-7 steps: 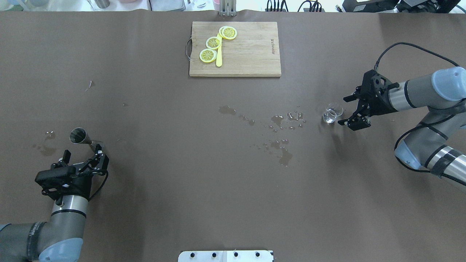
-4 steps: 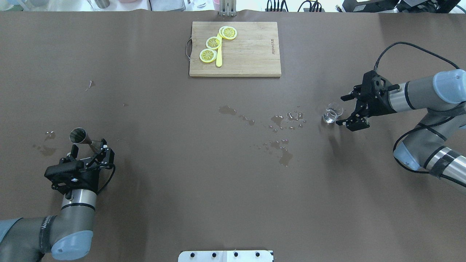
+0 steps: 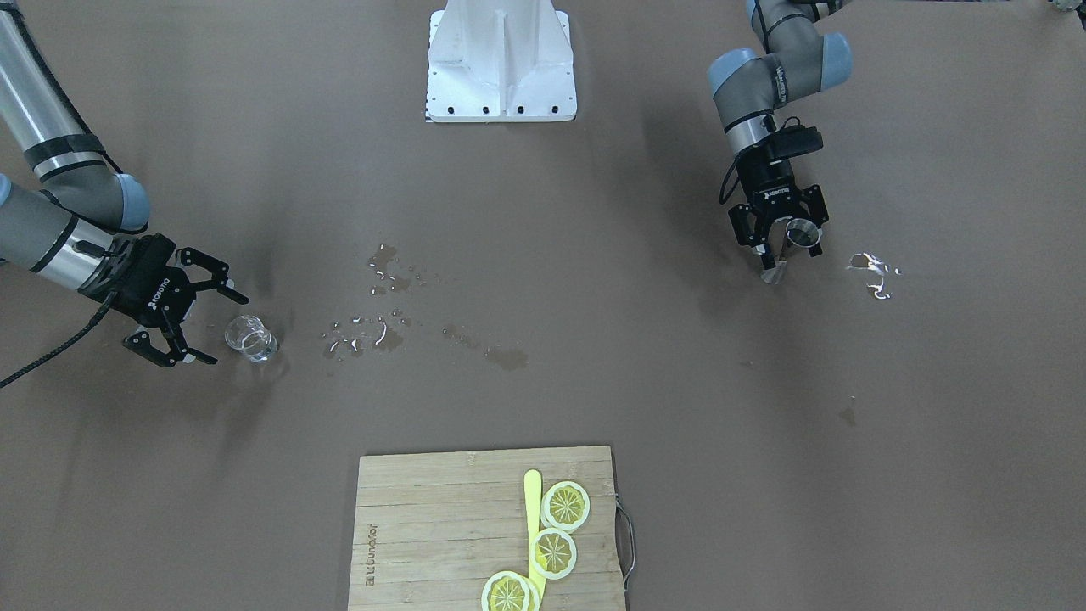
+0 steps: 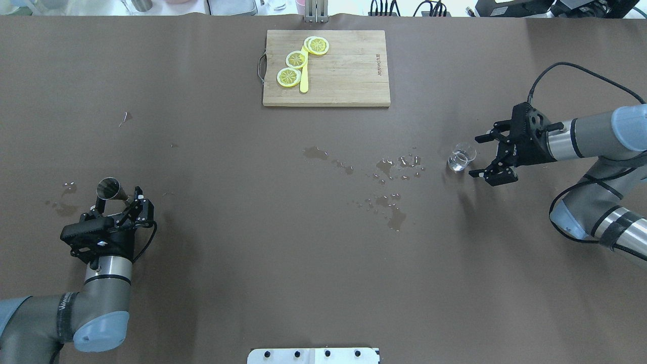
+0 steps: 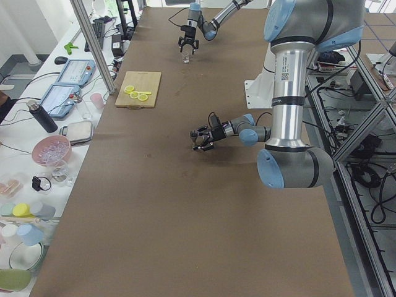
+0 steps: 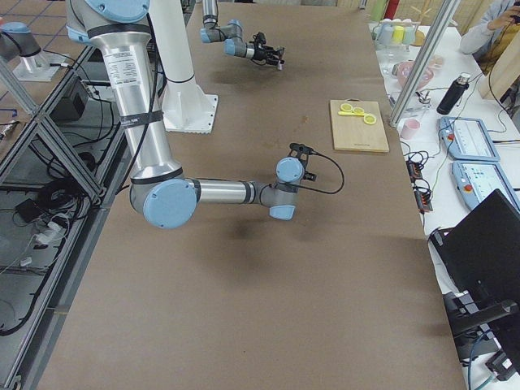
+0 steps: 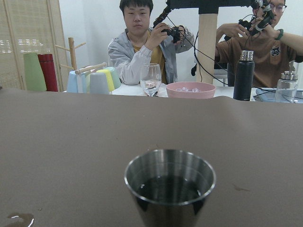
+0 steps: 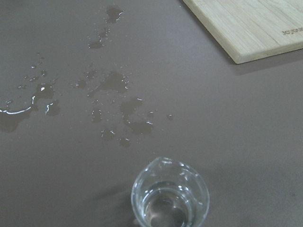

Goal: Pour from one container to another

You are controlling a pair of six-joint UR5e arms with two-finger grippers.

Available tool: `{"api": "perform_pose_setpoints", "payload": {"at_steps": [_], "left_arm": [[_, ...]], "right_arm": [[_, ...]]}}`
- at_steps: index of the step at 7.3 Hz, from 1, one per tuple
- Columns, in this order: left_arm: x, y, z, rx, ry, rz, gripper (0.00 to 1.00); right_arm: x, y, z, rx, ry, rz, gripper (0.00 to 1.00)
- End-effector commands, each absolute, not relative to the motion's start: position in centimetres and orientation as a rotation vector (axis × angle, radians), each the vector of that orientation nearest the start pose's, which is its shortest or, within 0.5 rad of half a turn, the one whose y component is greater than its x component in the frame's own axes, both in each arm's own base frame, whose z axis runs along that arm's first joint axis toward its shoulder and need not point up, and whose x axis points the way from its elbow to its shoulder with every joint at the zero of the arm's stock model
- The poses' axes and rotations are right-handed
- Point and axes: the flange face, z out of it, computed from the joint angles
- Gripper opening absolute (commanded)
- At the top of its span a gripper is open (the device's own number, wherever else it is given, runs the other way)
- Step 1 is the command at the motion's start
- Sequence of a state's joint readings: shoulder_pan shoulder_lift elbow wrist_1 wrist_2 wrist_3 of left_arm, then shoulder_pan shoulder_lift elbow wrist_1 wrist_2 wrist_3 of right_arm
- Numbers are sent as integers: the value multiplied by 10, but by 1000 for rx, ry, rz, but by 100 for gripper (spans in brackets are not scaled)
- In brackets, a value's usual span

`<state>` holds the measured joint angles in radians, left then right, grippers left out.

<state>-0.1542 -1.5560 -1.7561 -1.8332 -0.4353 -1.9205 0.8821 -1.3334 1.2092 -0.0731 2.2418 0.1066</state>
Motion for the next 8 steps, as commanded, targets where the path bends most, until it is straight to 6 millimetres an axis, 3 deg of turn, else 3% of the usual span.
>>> {"api": "perform_pose_setpoints", "payload": {"at_steps": [1,2,4,6,7,8], "left_arm": [[453,-297,513,1096,510,-694,76],[454,-297,510,1095,514,-696,69],[454,-297,511,1096,511,-695,46],[454,-297,516,1099,493,-682,11],[454,-299,516,1107,469,-651,0],[448,-307,510,1127,421,-588,0]], "right_arm": [[-319,-497,547,1033,-1079,-934,98],[-321,-498,549,1031,-1085,-929,98],[-327,-503,546,1033,-1085,-928,98],[-331,-508,542,1045,-1077,-924,97],[-334,-509,542,1046,-1073,-926,97],[-336,-509,541,1044,-1075,-926,97]]}}
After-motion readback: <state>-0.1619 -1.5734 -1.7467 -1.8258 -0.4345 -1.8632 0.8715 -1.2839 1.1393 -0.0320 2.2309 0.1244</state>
